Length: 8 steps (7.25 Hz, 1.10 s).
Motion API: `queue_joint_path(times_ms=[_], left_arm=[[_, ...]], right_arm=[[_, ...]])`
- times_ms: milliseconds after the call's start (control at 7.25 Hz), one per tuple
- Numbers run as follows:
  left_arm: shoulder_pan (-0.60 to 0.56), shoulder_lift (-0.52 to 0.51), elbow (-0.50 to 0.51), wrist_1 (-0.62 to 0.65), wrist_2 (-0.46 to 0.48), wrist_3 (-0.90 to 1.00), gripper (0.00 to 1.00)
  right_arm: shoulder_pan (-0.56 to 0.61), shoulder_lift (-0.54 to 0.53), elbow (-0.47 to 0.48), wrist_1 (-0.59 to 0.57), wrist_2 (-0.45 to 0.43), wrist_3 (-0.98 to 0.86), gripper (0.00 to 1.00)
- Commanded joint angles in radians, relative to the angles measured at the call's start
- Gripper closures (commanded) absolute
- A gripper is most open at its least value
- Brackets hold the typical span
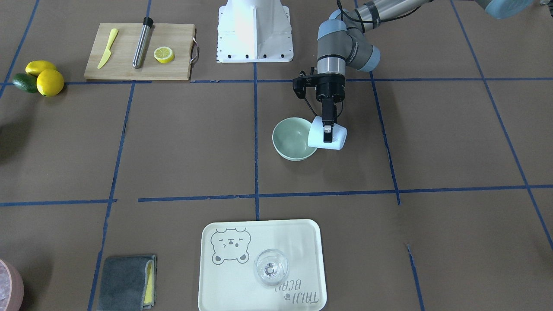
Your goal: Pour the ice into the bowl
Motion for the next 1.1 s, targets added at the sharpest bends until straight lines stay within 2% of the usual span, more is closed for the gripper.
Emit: queue_joint_path(times_ms=[0, 414, 966], left_arm=[[0.008, -0.005, 0.001, 0.000, 0.001, 0.070, 1.00], [0.006, -0.013, 0.001, 0.000, 0.001, 0.181, 1.00], [0.006, -0.013, -0.002, 0.000, 0.001, 0.184, 1.00]], right_arm=[[0.000, 0.000, 0.000, 0.000, 0.000, 0.000, 0.00], [0.000, 0.000, 0.000, 0.000, 0.000, 0.000, 0.00], [0.000, 0.000, 0.000, 0.000, 0.000, -0.002, 0.00]])
